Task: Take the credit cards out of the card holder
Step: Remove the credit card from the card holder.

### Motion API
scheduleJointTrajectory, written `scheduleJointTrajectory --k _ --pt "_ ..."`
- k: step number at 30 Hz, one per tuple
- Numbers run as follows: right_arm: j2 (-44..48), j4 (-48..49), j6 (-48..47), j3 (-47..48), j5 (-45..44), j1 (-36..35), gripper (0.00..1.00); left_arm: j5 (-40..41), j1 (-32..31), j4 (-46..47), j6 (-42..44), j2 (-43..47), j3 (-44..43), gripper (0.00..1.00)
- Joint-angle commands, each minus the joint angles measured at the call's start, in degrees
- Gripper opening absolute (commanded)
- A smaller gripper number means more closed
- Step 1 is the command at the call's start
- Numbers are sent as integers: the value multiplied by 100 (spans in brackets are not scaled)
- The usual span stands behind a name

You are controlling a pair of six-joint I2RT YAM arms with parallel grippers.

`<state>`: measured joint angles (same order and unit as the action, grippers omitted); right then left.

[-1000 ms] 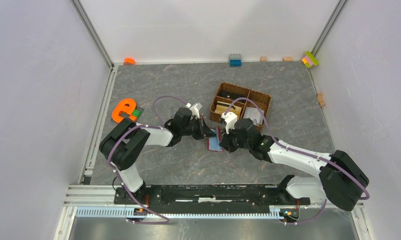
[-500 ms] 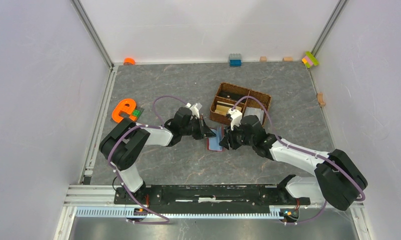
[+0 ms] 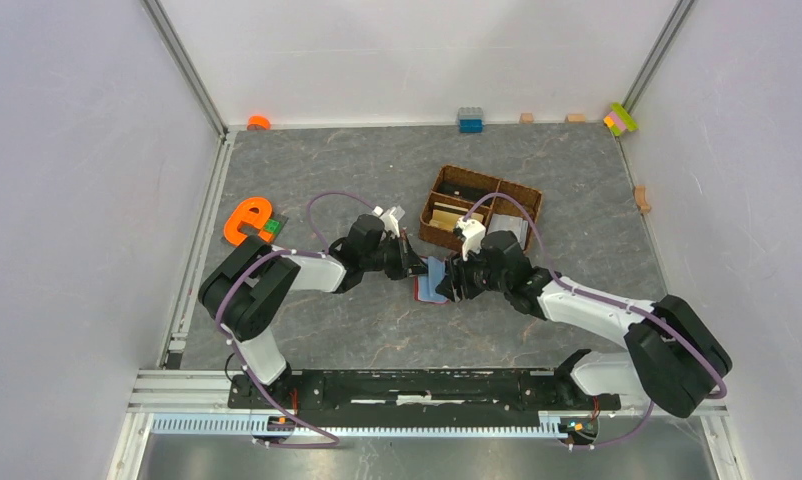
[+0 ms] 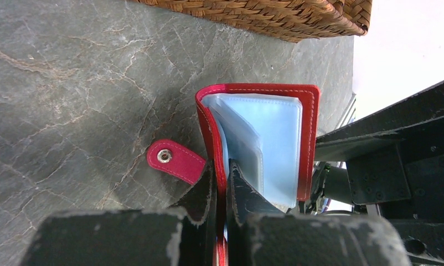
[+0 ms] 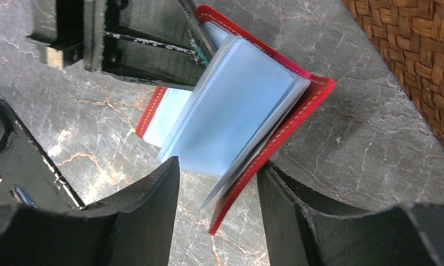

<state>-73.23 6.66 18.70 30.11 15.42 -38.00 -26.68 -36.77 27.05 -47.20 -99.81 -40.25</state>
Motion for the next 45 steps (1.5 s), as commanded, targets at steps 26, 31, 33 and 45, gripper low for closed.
scheduleJointTrajectory --k 26,31,33,45 --pt "-485 578 158 -25 239 64 85 -277 -102 292 -9 348 -18 2" --pt "-586 464 141 28 27 64 82 -259 -102 291 -9 360 -12 2" --pt "-533 352 131 40 -185 64 80 -255 -102 292 -9 368 -14 2" --pt "-179 -162 -24 82 -1313 73 66 -154 -106 149 115 461 -26 2"
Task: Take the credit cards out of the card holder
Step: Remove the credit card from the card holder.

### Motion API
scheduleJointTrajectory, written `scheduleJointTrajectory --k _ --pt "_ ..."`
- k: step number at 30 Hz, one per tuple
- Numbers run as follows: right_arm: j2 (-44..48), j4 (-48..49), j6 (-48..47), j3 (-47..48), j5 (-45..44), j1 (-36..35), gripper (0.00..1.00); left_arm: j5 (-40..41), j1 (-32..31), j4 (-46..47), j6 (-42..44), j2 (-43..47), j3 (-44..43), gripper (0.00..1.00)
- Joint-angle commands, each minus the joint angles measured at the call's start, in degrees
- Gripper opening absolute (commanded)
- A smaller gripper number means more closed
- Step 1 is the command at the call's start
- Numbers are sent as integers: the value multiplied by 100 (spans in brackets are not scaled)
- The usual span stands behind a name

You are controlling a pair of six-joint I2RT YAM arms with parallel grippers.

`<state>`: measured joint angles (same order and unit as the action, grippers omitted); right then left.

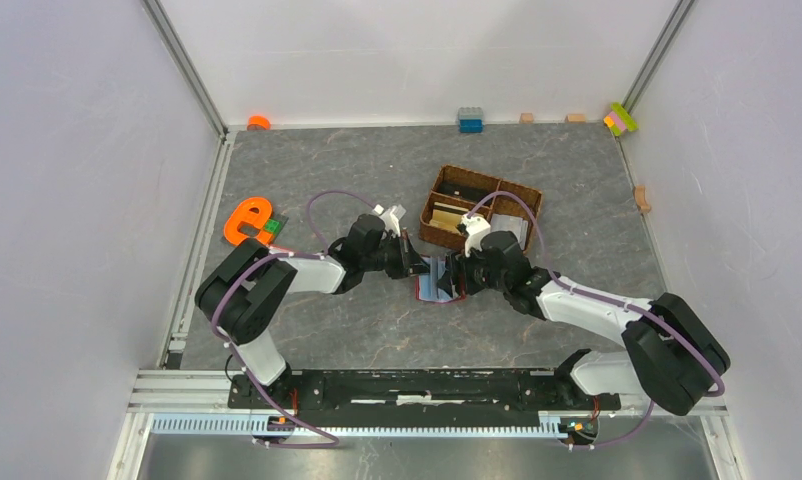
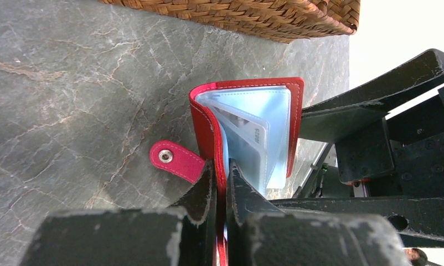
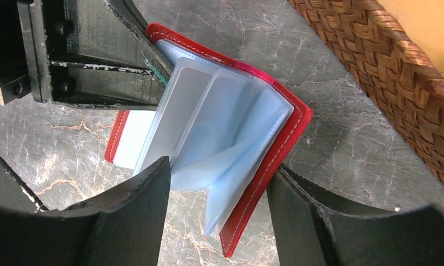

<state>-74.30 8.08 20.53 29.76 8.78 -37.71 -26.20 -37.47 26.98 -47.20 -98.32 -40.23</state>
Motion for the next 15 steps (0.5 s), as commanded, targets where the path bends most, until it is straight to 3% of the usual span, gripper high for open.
scheduleJointTrajectory --k 1,10,15 --pt "-84 -311 -213 131 -649 49 66 -202 -32 152 119 314 -25 3" --pt "302 -482 -252 40 -1344 45 55 -83 -32 -9 234 397 -42 3" --pt "233 -392 -234 23 -1006 90 55 -160 16 60 169 340 -24 4"
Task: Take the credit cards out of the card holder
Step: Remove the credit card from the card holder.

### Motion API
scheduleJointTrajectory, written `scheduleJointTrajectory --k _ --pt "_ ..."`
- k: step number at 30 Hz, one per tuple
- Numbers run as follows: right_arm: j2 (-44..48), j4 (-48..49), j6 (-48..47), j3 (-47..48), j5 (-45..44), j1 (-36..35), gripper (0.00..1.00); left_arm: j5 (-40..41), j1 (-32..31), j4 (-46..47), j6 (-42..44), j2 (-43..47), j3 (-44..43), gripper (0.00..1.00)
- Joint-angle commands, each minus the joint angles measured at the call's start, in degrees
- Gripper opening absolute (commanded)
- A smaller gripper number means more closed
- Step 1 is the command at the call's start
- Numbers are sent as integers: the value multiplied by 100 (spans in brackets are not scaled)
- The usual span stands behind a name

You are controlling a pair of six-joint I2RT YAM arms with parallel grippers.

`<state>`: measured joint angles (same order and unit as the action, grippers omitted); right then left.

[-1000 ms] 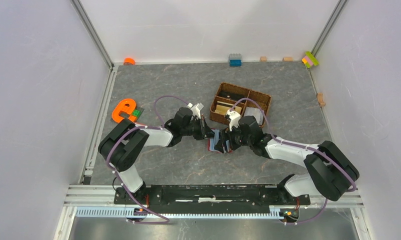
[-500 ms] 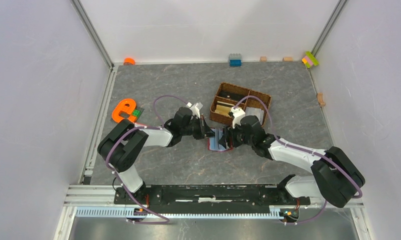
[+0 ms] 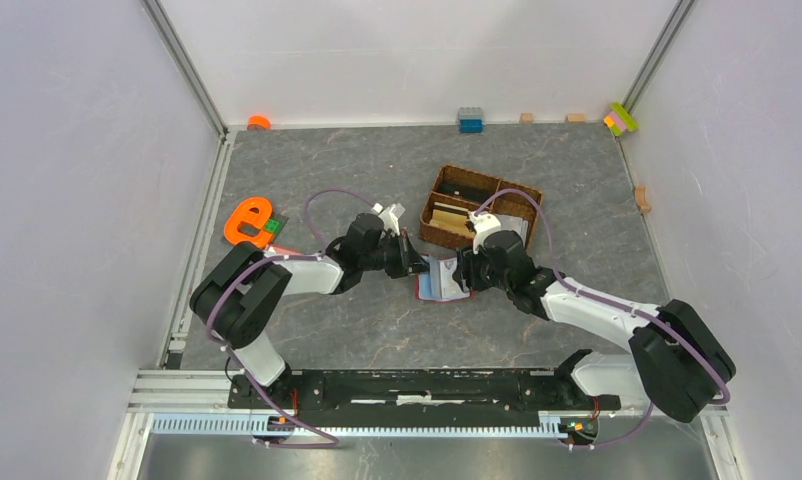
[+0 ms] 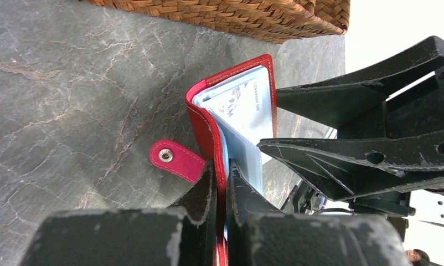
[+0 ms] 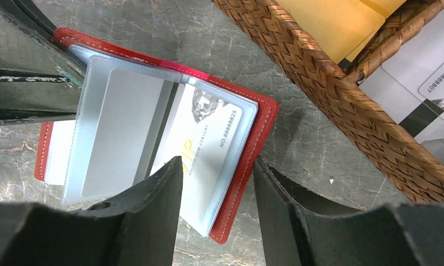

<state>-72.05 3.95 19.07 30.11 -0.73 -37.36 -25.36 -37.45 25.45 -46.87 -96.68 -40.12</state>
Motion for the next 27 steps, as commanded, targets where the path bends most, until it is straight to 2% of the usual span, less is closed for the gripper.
scheduleJointTrajectory --k 1,8,9,11,14,20,25,27 --pt "-50 100 -48 -42 205 105 55 -322 39 312 57 105 -29 5" --pt "-227 491 173 -218 1185 472 63 -498 150 569 -144 -49 27 5" --pt "-226 524 195 -239 1238 512 66 -481 159 565 -138 -29 40 5" --pt "-250 552 268 -275 1279 599 79 -486 168 564 -129 1 59 5" --pt "-365 576 339 -290 1396 725 85 -535 193 625 -170 6 90 5" --pt "-533 766 455 -336 1607 810 86 -614 226 740 -235 29 147 5" --pt "-376 811 405 -396 1478 797 78 -602 230 733 -235 32 155 5" --pt "-296 751 344 -387 1322 739 79 -577 225 691 -220 31 139 6"
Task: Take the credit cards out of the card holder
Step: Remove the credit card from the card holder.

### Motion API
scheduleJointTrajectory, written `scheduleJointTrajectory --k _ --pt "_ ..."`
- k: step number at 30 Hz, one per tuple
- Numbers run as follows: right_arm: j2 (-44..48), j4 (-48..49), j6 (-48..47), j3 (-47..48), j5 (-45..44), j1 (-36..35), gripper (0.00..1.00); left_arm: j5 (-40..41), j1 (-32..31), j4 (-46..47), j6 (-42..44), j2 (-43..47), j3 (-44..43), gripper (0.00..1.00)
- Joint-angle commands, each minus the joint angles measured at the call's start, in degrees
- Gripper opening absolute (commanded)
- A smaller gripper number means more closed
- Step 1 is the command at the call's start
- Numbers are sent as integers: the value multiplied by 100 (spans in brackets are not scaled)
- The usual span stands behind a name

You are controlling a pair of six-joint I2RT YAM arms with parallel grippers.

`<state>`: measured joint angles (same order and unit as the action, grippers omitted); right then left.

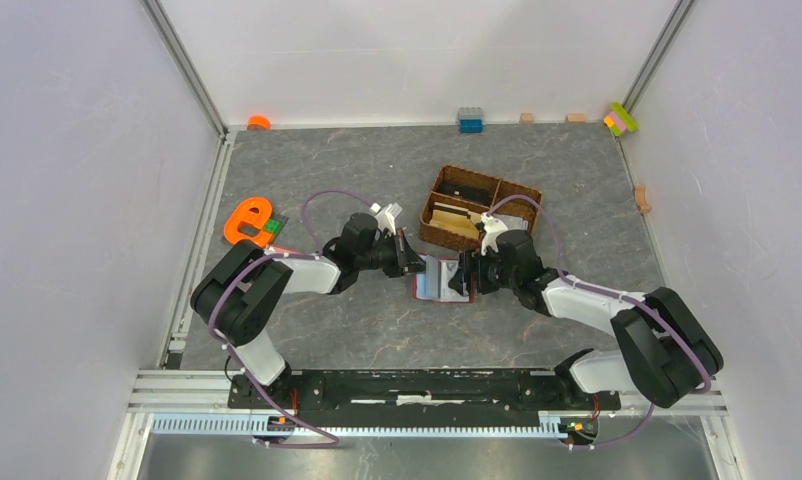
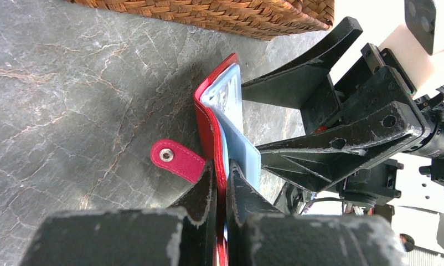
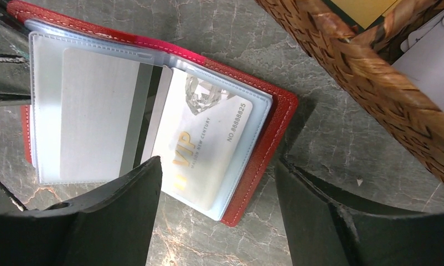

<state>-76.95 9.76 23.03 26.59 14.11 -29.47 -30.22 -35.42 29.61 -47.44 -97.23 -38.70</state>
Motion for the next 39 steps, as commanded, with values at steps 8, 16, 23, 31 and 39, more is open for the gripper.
scheduleJointTrajectory --k 8,16,23,31,39 --pt "599 -317 -353 185 -1313 -554 73 -66 26 153 -95 27 -68 8" --pt "1440 -3 -480 -146 -1560 -603 41 -46 22 70 -38 6 -103 8" --pt "885 304 -578 -24 -523 -674 0 -28 26 19 -2 -11 -127 8" --pt "-174 602 -382 162 228 -691 0 -6 26 42 2 -7 -91 19" --pt "-833 823 -247 274 537 -707 0 -81 91 589 -204 178 222 53"
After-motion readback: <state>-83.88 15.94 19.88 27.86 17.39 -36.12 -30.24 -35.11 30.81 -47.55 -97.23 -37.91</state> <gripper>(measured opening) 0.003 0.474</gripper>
